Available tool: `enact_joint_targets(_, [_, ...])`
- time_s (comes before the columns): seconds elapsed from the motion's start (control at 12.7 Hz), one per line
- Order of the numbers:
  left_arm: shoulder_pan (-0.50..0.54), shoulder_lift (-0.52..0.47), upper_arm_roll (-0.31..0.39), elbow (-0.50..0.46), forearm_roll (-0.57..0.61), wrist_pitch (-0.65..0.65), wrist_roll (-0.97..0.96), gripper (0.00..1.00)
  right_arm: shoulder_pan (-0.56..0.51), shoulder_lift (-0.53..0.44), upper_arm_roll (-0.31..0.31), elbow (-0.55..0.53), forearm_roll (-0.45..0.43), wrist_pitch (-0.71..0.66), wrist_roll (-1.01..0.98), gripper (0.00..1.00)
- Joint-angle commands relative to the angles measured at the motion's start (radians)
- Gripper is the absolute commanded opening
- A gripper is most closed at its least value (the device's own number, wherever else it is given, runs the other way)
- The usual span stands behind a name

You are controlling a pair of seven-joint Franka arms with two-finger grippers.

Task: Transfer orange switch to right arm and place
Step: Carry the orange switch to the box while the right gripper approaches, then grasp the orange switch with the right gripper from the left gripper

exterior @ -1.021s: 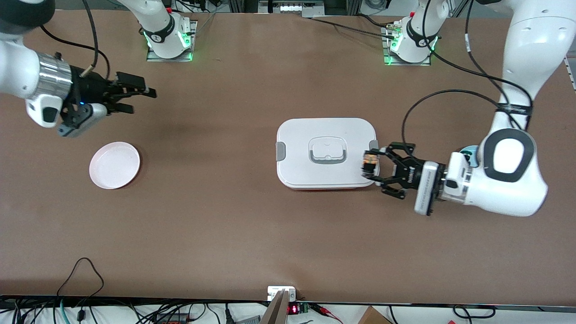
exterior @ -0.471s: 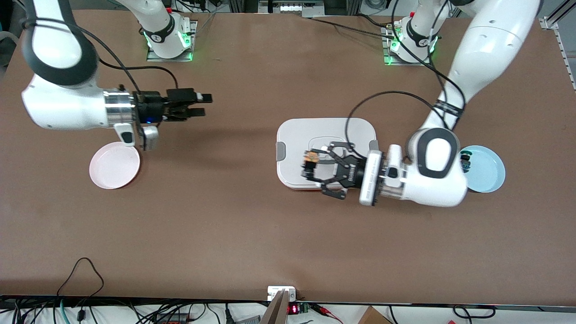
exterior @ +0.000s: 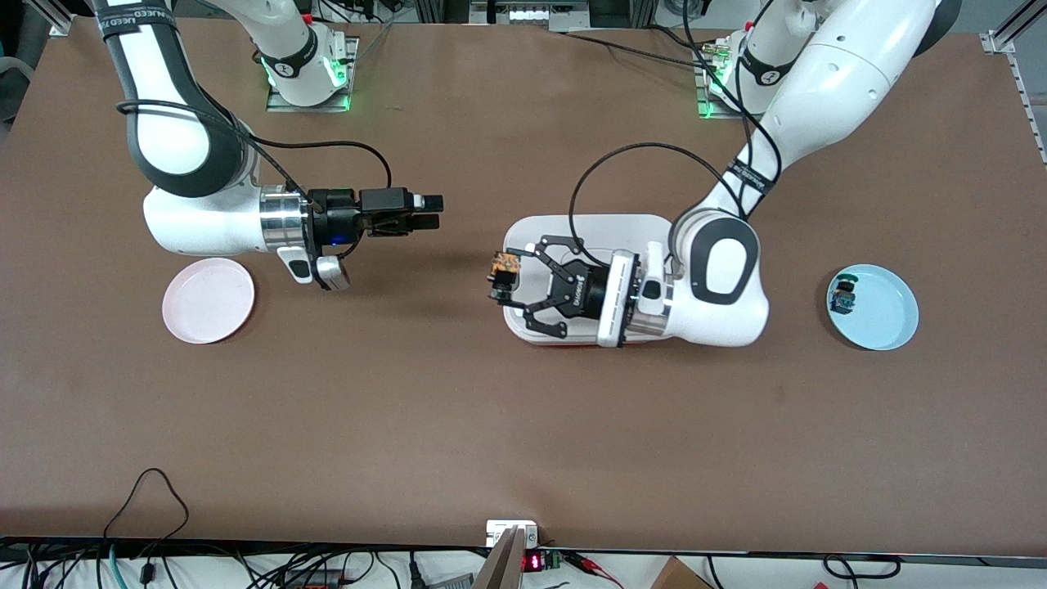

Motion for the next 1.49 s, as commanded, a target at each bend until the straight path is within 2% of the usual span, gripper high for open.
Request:
enact_joint_targets(0.0, [0.006, -0.050, -0.037, -0.095, -0.065, 0.027, 0.073, 0.00, 0.024, -0.006, -0.003, -0.012, 0.063, 0.062, 0.018, 1.00])
enact_joint_targets(0.31, [0.012, -0.070, -0.053, -0.121, -0.079, 0.027, 0.073, 0.00, 0.041, 0.015, -0.003, -0.002, 0.068, 0.128, 0.090, 0.97])
enact_joint_targets(0.63, [0.007, -0.072, -0.053, -0.114, -0.099, 0.045, 0.071, 0.00, 0.113, 0.015, -0.003, -0.002, 0.069, 0.243, 0.161, 0.94])
enact_joint_targets(1.41, [0.009, -0.072, -0.053, -0.108, -0.098, 0.059, 0.071, 0.00, 0.149, 0.015, -0.002, 0.006, 0.112, 0.297, 0.222, 0.77])
